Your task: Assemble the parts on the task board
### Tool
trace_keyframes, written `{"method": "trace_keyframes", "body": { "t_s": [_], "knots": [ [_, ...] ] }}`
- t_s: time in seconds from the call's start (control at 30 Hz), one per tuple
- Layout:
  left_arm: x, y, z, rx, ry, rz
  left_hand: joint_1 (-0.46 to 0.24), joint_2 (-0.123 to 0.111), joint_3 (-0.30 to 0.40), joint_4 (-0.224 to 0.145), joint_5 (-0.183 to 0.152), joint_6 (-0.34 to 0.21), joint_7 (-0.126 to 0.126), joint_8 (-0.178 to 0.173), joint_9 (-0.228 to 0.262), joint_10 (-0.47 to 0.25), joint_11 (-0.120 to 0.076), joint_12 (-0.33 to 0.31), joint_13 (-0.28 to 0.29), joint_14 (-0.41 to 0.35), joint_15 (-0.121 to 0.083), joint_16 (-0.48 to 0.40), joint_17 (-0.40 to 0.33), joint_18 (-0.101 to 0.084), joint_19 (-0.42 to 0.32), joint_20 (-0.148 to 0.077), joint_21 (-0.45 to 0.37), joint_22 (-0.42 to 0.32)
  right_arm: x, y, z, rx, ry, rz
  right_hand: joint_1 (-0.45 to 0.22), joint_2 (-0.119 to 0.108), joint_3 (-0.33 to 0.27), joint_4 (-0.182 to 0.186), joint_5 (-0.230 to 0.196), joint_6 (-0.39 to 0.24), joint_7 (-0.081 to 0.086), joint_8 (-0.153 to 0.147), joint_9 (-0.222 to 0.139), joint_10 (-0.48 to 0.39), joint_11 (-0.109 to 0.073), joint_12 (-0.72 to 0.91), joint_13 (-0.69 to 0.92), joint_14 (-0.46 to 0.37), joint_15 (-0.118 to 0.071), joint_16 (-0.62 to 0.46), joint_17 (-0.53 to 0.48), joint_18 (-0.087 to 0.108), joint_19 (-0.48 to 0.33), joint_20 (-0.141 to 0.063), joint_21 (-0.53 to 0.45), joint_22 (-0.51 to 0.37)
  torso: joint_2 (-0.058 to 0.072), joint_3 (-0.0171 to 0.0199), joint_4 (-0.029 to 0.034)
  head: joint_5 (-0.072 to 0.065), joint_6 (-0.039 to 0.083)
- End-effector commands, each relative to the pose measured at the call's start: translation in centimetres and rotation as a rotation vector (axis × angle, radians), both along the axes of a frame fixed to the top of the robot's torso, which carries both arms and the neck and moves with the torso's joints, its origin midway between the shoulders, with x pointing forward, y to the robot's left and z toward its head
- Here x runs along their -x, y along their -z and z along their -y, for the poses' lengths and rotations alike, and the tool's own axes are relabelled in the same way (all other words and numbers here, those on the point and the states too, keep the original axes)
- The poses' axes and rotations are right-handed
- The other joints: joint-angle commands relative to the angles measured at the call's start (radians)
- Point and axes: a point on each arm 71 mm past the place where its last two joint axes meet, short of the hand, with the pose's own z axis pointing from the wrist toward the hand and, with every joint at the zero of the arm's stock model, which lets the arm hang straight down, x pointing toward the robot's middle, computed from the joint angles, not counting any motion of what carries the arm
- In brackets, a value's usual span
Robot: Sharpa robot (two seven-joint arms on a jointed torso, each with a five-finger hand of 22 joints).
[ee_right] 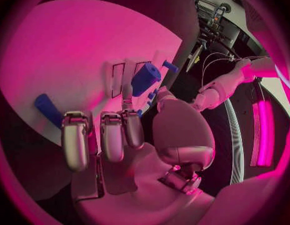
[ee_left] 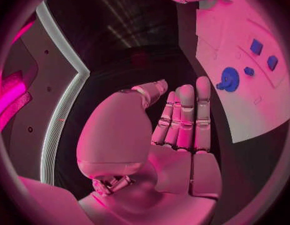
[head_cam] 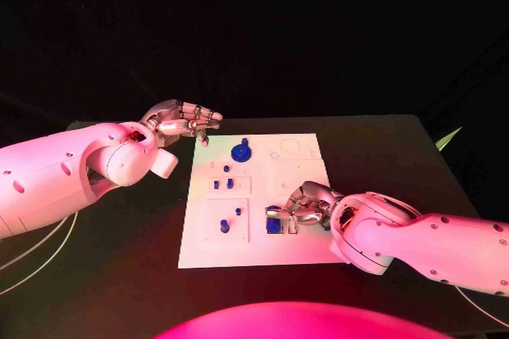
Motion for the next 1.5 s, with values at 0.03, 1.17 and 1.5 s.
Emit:
{"method": "trace_keyframes", "body": {
  "t_s": [0.03, 1.17, 1.5],
  "knots": [
    [0.1, -0.1, 0.2, 0.011, 0.014, -0.002, -0.006, 0.004, 0.001, 0.003, -0.001, 0.001, 0.000, -0.003, -0.001, -0.007, 0.002, 0.004, -0.002, -0.001, 0.001, 0.003, 0.002, 0.007, 0.005, -0.002, -0.007, -0.001, 0.3, -0.4, -0.1, -0.003, -0.030, 0.040, 0.038, 0.009, -0.007, -0.002, 0.005, -0.006, -0.001, 0.007, 0.001, 0.034, -0.001, -0.001, 0.173, 0.096, -0.004, 0.005, 0.205, -0.009, 0.087, -0.004, 0.002, 0.227, 0.000, 0.0004, 0.0005, 0.000, 0.001],
    [0.1, 0.0, 0.1, 0.008, 0.012, -0.005, -0.006, 0.005, 0.001, 0.005, -0.001, 0.001, 0.000, -0.003, -0.001, -0.007, 0.002, 0.005, -0.002, -0.002, 0.001, 0.002, 0.002, 0.007, 0.005, -0.002, -0.008, -0.002, 0.9, -0.8, 0.2, 0.036, -0.104, 0.087, 0.333, -0.010, 0.058, -0.036, 0.027, 0.001, -0.006, 0.003, -0.024, 0.042, -0.005, 0.009, 0.185, 0.097, -0.008, 0.005, 0.208, -0.010, 0.089, -0.006, 0.006, 0.232, 0.000, -0.0008, -0.0006, -0.002, -0.002],
    [0.1, 0.0, -0.2, 0.006, 0.009, -0.006, -0.008, 0.008, 0.001, 0.009, -0.001, 0.001, 0.000, -0.003, -0.001, -0.007, 0.003, 0.005, -0.003, -0.002, 0.001, 0.002, 0.002, 0.007, 0.006, -0.001, -0.010, -0.003, 1.1, -0.8, 0.6, 0.021, -0.102, 0.054, 0.367, -0.016, 0.084, -0.032, 0.075, 0.005, -0.008, -0.003, -0.034, 0.042, -0.007, 0.008, 0.185, 0.096, -0.010, 0.005, 0.206, -0.010, 0.089, -0.008, 0.005, 0.233, 0.000, 0.0009, -0.0002, -0.003, -0.002]
  ]
}}
